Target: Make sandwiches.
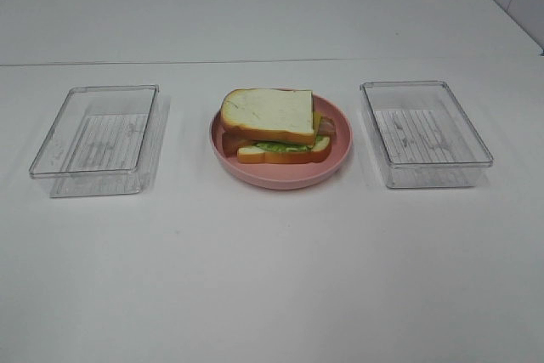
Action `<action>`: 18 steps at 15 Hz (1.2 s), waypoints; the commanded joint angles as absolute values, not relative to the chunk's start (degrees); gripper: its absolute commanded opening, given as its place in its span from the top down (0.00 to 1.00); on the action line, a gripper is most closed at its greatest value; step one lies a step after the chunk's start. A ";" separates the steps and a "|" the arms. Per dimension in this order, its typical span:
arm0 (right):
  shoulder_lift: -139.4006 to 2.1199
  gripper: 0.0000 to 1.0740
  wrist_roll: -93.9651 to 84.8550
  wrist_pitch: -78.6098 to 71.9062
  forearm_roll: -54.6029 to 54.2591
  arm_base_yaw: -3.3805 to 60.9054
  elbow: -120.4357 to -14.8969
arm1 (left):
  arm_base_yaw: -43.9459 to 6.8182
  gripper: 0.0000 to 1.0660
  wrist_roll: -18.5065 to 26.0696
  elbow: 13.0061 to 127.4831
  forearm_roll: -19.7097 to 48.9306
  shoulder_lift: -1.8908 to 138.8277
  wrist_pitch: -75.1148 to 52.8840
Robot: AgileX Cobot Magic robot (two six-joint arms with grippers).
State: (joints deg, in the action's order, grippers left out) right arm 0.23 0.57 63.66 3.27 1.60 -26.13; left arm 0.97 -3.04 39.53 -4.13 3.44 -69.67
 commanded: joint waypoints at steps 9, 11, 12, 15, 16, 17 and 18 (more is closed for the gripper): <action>1.20 0.21 0.40 63.20 2.98 1.49 -25.95 | 0.97 0.21 1.55 29.62 3.84 -1.49 -61.36; 1.26 0.21 0.40 63.20 2.92 1.49 -25.95 | 0.97 0.21 1.20 29.62 3.84 -1.49 -61.36; 1.26 0.21 0.40 63.20 2.92 1.49 -25.95 | 0.97 0.21 1.20 29.62 4.07 -1.49 -61.36; 1.26 0.21 0.40 63.20 2.92 1.49 -25.95 | 1.03 0.21 1.20 29.62 4.07 -1.49 -61.36; 1.26 0.21 0.40 63.20 2.92 1.49 -25.95 | 1.03 0.21 1.20 29.62 4.07 -1.49 -61.36; 1.26 0.21 0.40 63.20 2.92 1.49 -25.95 | 1.03 0.21 1.20 29.62 4.07 -1.49 -61.36; 1.26 0.21 0.40 63.20 2.92 1.49 -25.95 | 1.03 0.21 1.20 29.62 4.07 -1.49 -61.36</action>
State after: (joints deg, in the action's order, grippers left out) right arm 0.23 0.57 63.66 3.27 1.60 -26.13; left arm 0.97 1.20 29.74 3.50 -0.34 -61.94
